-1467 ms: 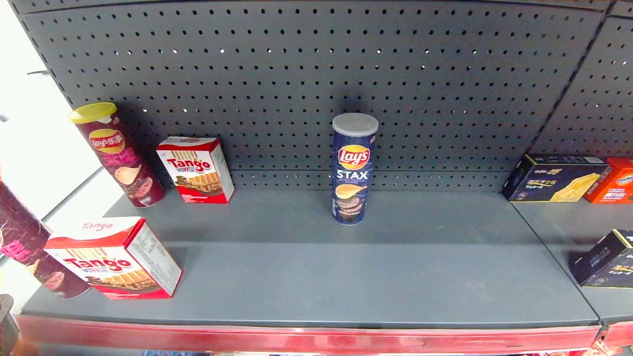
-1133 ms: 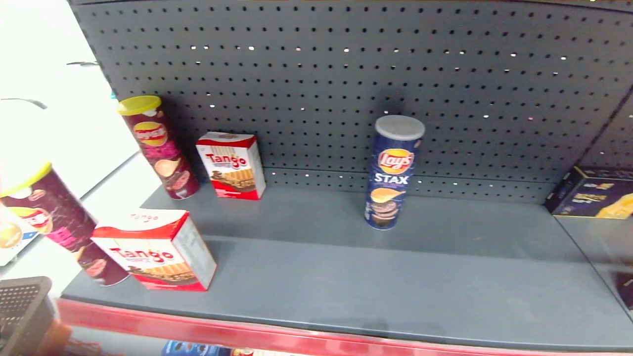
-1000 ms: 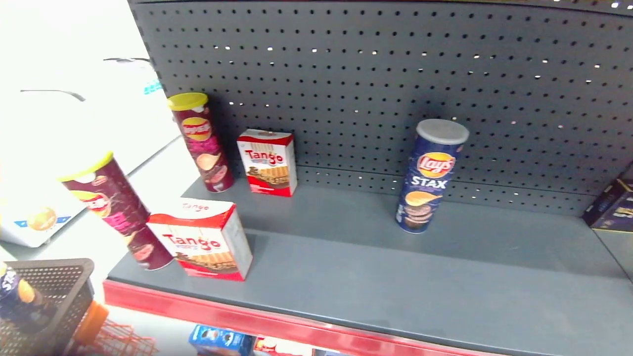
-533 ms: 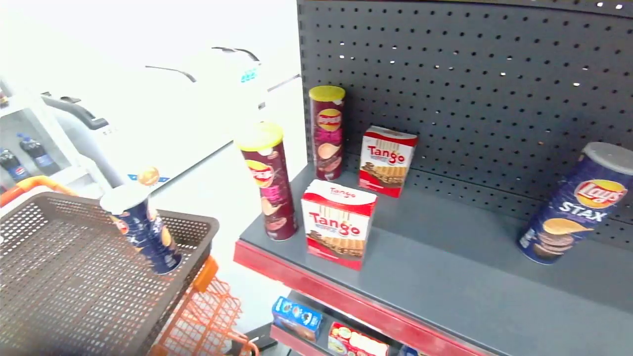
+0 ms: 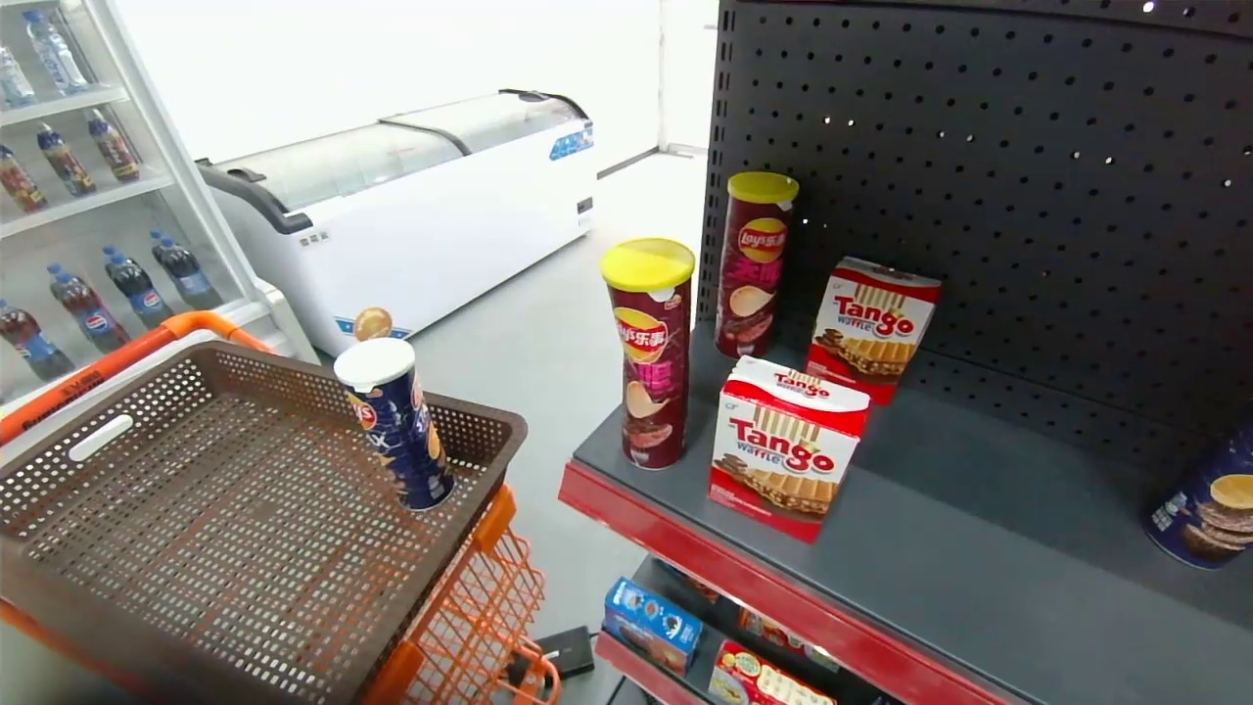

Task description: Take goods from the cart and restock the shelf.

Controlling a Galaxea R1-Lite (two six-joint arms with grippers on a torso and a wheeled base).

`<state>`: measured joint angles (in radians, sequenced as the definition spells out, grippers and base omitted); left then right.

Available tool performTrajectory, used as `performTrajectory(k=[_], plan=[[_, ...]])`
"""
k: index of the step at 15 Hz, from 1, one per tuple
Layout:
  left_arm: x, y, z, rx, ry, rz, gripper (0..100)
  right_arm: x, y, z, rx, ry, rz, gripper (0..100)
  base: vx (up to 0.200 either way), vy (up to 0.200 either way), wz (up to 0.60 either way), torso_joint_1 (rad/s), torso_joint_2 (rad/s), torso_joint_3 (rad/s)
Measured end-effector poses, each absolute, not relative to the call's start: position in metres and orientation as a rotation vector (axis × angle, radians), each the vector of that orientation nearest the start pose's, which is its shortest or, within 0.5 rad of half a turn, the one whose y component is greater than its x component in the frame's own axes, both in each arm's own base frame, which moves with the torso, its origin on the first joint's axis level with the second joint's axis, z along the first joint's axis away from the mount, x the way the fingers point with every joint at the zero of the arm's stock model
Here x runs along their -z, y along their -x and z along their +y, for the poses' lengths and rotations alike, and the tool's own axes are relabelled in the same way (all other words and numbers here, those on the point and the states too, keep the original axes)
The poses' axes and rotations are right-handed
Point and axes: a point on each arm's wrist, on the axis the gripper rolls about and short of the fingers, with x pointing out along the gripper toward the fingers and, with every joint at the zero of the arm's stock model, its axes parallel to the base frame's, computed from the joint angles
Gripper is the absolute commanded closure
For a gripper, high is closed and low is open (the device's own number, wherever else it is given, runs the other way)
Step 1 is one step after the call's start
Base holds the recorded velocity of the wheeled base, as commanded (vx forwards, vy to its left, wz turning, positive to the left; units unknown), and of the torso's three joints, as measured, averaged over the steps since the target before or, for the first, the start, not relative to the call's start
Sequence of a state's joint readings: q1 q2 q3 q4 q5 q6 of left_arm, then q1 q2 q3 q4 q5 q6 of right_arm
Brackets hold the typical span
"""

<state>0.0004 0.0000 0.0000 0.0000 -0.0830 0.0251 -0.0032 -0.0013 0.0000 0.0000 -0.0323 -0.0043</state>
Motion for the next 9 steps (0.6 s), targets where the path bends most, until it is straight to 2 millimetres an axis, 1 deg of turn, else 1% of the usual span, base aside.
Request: performTrajectory(k=[7, 9], plan=[[-0.077, 0.023, -0.002, 0.066, -0.031, -0.004, 0, -0.075, 0.023, -0.001, 0.035, 0.004, -0.001, 0, 0.0, 0.0, 0.0, 0.0, 0.0, 0.0], [-0.093, 0.025, -0.002, 0.066, -0.039, -0.007, 0, -0.075, 0.023, -0.001, 0.035, 0.004, -0.001, 0, 0.0, 0.0, 0.0, 0.0, 0.0, 0.0]])
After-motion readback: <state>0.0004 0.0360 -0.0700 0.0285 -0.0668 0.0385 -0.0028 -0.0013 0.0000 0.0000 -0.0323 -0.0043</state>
